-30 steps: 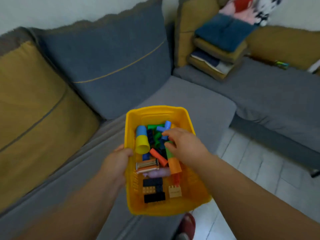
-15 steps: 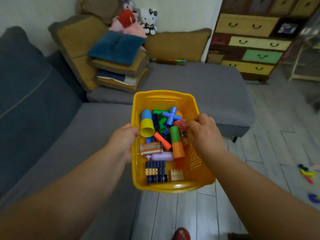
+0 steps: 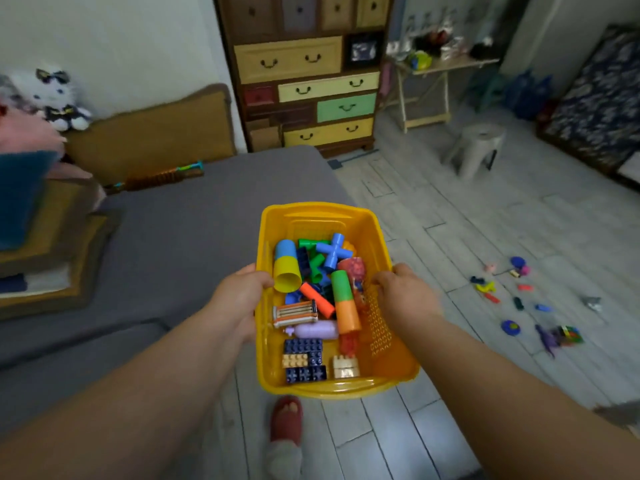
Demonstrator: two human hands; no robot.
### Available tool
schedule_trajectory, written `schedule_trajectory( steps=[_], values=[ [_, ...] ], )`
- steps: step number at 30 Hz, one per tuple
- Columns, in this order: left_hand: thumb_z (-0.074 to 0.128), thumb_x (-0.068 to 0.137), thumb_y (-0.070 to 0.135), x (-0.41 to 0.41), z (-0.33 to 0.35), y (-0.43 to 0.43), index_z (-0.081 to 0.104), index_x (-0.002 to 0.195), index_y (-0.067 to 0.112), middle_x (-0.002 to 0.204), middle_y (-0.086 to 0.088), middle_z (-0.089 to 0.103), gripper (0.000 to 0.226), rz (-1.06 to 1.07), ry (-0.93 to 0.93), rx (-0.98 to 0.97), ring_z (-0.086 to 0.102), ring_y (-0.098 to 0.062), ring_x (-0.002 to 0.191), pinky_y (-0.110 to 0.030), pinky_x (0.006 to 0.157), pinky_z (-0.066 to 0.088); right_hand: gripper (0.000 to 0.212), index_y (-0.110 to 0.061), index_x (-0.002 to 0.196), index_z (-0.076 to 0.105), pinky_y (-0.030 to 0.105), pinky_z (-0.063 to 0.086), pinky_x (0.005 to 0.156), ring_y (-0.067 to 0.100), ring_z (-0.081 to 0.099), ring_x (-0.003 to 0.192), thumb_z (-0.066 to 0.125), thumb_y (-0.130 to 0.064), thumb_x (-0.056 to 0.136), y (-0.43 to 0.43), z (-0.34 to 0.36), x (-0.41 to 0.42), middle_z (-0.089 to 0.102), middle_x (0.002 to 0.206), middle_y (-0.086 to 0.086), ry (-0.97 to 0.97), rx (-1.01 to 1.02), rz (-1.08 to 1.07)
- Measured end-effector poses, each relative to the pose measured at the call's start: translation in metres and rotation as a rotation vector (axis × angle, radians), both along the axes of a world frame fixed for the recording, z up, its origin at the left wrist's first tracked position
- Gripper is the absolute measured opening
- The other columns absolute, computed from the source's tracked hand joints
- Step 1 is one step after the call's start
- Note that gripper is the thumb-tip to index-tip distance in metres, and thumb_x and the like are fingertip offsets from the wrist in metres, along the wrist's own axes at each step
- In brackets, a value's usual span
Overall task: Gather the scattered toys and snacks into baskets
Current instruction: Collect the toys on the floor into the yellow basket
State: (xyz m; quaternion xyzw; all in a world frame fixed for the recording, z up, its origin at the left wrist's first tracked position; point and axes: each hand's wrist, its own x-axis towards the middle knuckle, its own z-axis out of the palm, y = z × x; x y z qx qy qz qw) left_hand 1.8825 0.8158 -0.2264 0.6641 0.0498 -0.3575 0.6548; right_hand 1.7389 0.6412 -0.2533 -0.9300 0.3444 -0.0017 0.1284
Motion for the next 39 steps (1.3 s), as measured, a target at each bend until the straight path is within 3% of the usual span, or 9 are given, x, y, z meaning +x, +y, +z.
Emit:
schedule_trajectory(
  steps=[6, 12, 19, 25, 31, 35, 39],
  values=[
    [0.047, 0.095, 0.0, 0.063, -0.008, -0.177, 0.062, 0.107, 0.012, 0.083, -0.02, 0.069, 0.023, -0.37, -0.015, 0.03, 0.069, -0.025, 0.049, -0.035, 0.039, 0.054, 0.034, -0.026, 0.127, 0.055, 0.036, 0.048, 0.086, 0.029, 0.058, 0.108, 0.038, -0.019, 0.097, -0.13, -0.013, 0.016, 0.055, 0.12, 0.008, 0.013, 0.077, -0.323],
    [0.047, 0.094, -0.002, 0.076, -0.001, -0.337, 0.062, 0.09, 0.015, 0.053, -0.008, 0.068, 0.023, -0.676, -0.052, 0.044, 0.065, -0.02, 0.042, -0.031, 0.035, 0.052, 0.037, -0.025, 0.131, 0.053, 0.036, 0.047, 0.087, 0.029, 0.057, 0.11, 0.038, -0.014, 0.098, -0.218, -0.018, 0.0, 0.054, 0.124, 0.008, -0.058, 0.122, -0.645],
    [0.049, 0.094, -0.001, 0.048, -0.039, -0.496, 0.064, 0.096, 0.011, 0.056, -0.008, 0.069, 0.019, -0.866, -0.025, 0.05, 0.065, -0.019, 0.043, -0.029, 0.037, 0.052, 0.036, -0.025, 0.13, 0.053, 0.036, 0.046, 0.084, 0.03, 0.057, 0.109, 0.037, -0.017, 0.099, -0.322, -0.044, -0.04, 0.053, 0.127, 0.007, -0.087, 0.14, -0.874],
    [0.051, 0.094, 0.003, 0.02, -0.058, -0.627, 0.067, 0.104, 0.014, 0.087, -0.021, 0.072, 0.021, -0.941, -0.028, 0.083, 0.07, -0.029, 0.061, -0.04, 0.053, 0.06, 0.035, -0.025, 0.128, 0.054, 0.036, 0.047, 0.085, 0.03, 0.057, 0.109, 0.039, -0.015, 0.098, -0.439, -0.051, -0.07, 0.053, 0.125, 0.009, -0.069, 0.162, -0.949],
    [0.054, 0.095, 0.007, -0.002, -0.068, -0.741, 0.066, 0.094, 0.016, 0.071, -0.011, 0.074, 0.015, -1.023, -0.09, 0.127, 0.07, -0.027, 0.061, -0.04, 0.061, 0.059, 0.035, -0.026, 0.127, 0.054, 0.038, 0.05, 0.083, 0.033, 0.06, 0.103, 0.04, -0.014, 0.097, -0.536, -0.062, -0.088, 0.054, 0.122, 0.008, -0.088, 0.164, -1.037],
    [0.055, 0.091, 0.001, -0.013, -0.087, -0.82, 0.068, 0.097, 0.013, 0.082, -0.018, 0.073, 0.018, -1.165, -0.156, 0.158, 0.068, -0.031, 0.067, -0.05, 0.071, 0.058, 0.035, -0.026, 0.128, 0.052, 0.038, 0.05, 0.084, 0.032, 0.059, 0.104, 0.039, -0.017, 0.097, -0.598, -0.074, -0.097, 0.054, 0.12, 0.008, -0.072, 0.174, -1.125],
    [0.053, 0.086, -0.005, -0.019, -0.105, -0.898, 0.069, 0.093, 0.017, 0.084, -0.019, 0.073, 0.028, -1.27, -0.202, 0.199, 0.067, -0.031, 0.066, -0.05, 0.068, 0.058, 0.037, -0.026, 0.132, 0.049, 0.038, 0.049, 0.085, 0.032, 0.059, 0.104, 0.039, -0.016, 0.097, -0.658, -0.086, -0.099, 0.054, 0.123, 0.008, -0.07, 0.177, -1.21]
  ],
)
